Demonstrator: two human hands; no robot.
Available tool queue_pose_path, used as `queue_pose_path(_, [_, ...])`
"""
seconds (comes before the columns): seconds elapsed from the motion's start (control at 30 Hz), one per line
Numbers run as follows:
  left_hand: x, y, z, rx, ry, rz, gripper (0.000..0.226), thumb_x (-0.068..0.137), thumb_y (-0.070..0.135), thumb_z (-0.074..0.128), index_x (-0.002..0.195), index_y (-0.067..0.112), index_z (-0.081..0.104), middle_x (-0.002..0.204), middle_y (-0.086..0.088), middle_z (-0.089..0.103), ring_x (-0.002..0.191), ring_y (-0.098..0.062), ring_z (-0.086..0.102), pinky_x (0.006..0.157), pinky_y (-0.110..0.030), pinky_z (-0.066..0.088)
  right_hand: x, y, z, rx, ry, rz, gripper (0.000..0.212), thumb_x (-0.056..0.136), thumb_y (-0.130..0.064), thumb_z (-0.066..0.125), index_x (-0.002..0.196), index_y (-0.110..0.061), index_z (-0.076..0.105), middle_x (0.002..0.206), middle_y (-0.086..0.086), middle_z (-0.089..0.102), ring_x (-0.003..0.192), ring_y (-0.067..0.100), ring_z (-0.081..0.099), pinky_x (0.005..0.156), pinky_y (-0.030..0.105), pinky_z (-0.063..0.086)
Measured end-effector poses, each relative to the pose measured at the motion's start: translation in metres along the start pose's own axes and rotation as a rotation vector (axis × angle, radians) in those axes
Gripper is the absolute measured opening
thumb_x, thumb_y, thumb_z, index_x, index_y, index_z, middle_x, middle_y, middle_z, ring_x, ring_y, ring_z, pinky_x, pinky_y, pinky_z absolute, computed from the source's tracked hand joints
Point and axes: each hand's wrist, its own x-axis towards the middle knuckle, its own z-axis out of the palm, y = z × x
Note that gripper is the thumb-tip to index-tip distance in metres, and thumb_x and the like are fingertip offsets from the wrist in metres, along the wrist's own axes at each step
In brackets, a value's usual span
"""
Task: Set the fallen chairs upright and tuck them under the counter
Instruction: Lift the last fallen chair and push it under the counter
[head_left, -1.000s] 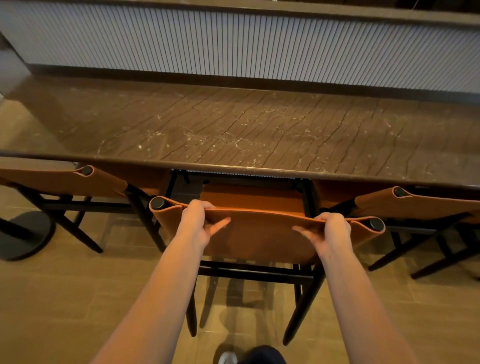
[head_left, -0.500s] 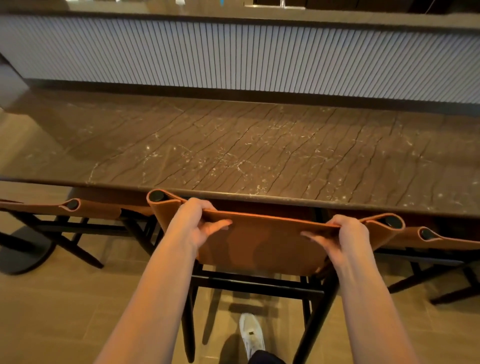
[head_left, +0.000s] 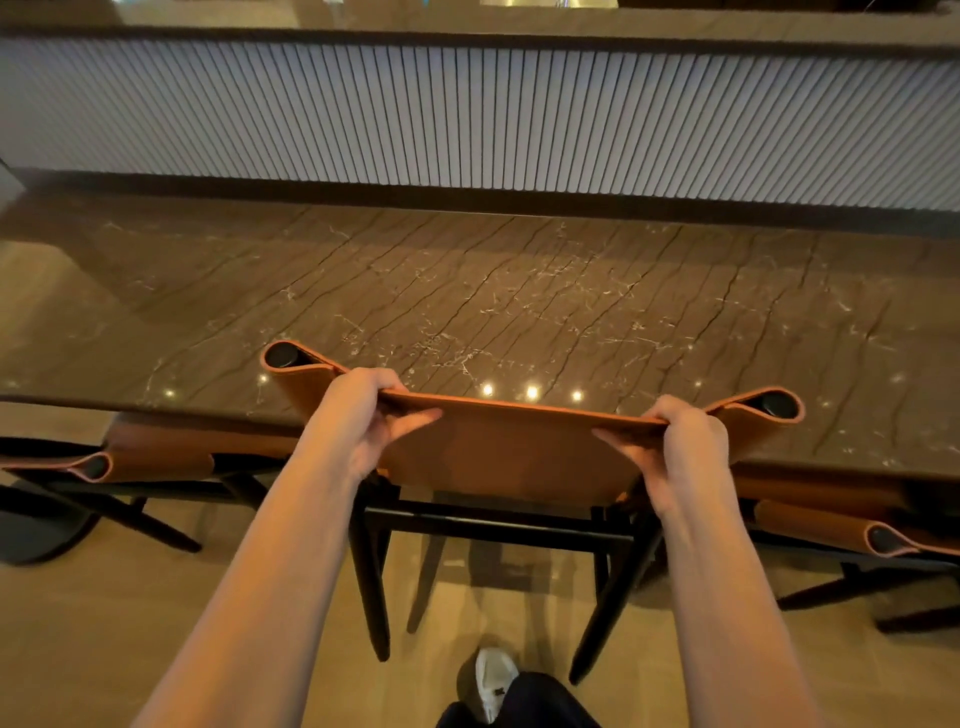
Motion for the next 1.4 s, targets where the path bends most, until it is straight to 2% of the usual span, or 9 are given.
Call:
queue_pose_path(0.2, [0.031,-0.035,-0.023,0.023,0.022,0.1,0.024,0.086,-0.01,0.04,0.071,0.007,0.046,0.082,-0.009,0.042,0.076,-0.024,0.057,0.063,-0.039,0.061,0.023,0.039,-0.014,-0.1,-0.066,0.023,0.021,0.087,0.005,0.048,0.076,-0.012,0.041,0.077,0.009,0.043,0.061,0.011,0.058,0.065,0.039,0.059])
queue_pose_path(0.27, [0.044,-0.05,-0.041,0.038,0.049,0.106,0.022,0.087,-0.008,0.04,0.07,0.004,0.048,0.078,-0.014,0.052,0.078,-0.027,0.062,0.06,-0.036,0.06,0.028,0.06,-0.02,-0.131,-0.082,0.057,0.017,0.09,0.005,0.049,0.083,-0.009,0.041,0.082,0.011,0.05,0.068,0.013,0.063,0.076,0.044,0.058])
queue_pose_path(0.43, [0.066,-0.065,-0.065,0.045,-0.02,0.124,0.019,0.088,-0.006,0.039,0.077,-0.002,0.053,0.066,-0.011,0.07,0.077,-0.029,0.072,0.064,-0.038,0.06,0.042,0.08,-0.024,-0.124,-0.073,0.075,0.015,0.09,0.003,0.05,0.096,-0.007,0.041,0.092,0.012,0.054,0.075,0.018,0.066,0.078,0.044,0.058])
queue_pose_path(0.67, [0.059,-0.078,-0.076,0.026,-0.084,0.104,0.019,0.091,-0.005,0.041,0.079,-0.002,0.056,0.09,-0.021,0.065,0.088,-0.032,0.071,0.068,-0.036,0.059,0.041,0.097,-0.041,-0.086,-0.118,0.103,0.036,0.089,0.0,0.051,0.122,-0.009,0.038,0.101,0.017,0.052,0.094,0.027,0.063,0.087,0.05,0.055])
queue_pose_path(0.77, [0.051,-0.091,-0.091,0.014,-0.114,0.057,0.018,0.091,-0.005,0.04,0.095,-0.009,0.057,0.103,-0.027,0.064,0.1,-0.036,0.066,0.072,-0.037,0.06,0.034,0.11,-0.057,-0.07,-0.105,0.133,0.041,0.09,0.0,0.051,0.126,-0.011,0.037,0.103,0.016,0.053,0.092,0.025,0.063,0.089,0.051,0.054])
queue_pose_path(0.9, [0.043,-0.1,-0.105,-0.014,-0.112,-0.013,0.021,0.09,-0.006,0.041,0.104,-0.01,0.056,0.11,-0.027,0.064,0.1,-0.035,0.067,0.071,-0.038,0.06,0.023,0.125,-0.069,-0.097,-0.112,0.169,0.048,0.092,-0.001,0.048,0.137,0.001,0.034,0.127,0.028,0.052,0.107,0.034,0.063,0.092,0.053,0.053])
queue_pose_path(1.07, [0.044,-0.105,-0.117,-0.062,-0.053,-0.13,0.023,0.086,-0.01,0.04,0.102,-0.003,0.055,0.113,-0.026,0.062,0.1,-0.038,0.064,0.073,-0.045,0.059,0.015,0.136,-0.08,-0.114,-0.084,0.216,0.046,0.094,-0.002,0.048,0.137,-0.005,0.034,0.127,0.023,0.056,0.104,0.033,0.064,0.084,0.047,0.055])
queue_pose_path(1.27, [0.054,-0.112,-0.121,-0.001,-0.014,-0.152,0.04,0.087,-0.01,0.041,0.126,-0.006,0.05,0.123,-0.026,0.058,0.107,-0.038,0.061,0.077,-0.043,0.056,0.022,0.146,-0.084,-0.228,-0.045,0.246,0.041,0.094,-0.007,0.052,0.134,-0.006,0.039,0.127,0.018,0.057,0.1,0.03,0.067,0.083,0.045,0.055])
queue_pose_path(1.4, [0.061,-0.109,-0.111,-0.007,0.013,-0.144,0.032,0.088,-0.009,0.041,0.117,-0.003,0.052,0.122,-0.025,0.057,0.105,-0.036,0.062,0.072,-0.041,0.057,0.034,0.146,-0.076,-0.215,-0.001,0.246,0.04,0.093,-0.007,0.053,0.131,-0.011,0.038,0.122,0.016,0.06,0.099,0.029,0.068,0.085,0.045,0.056])
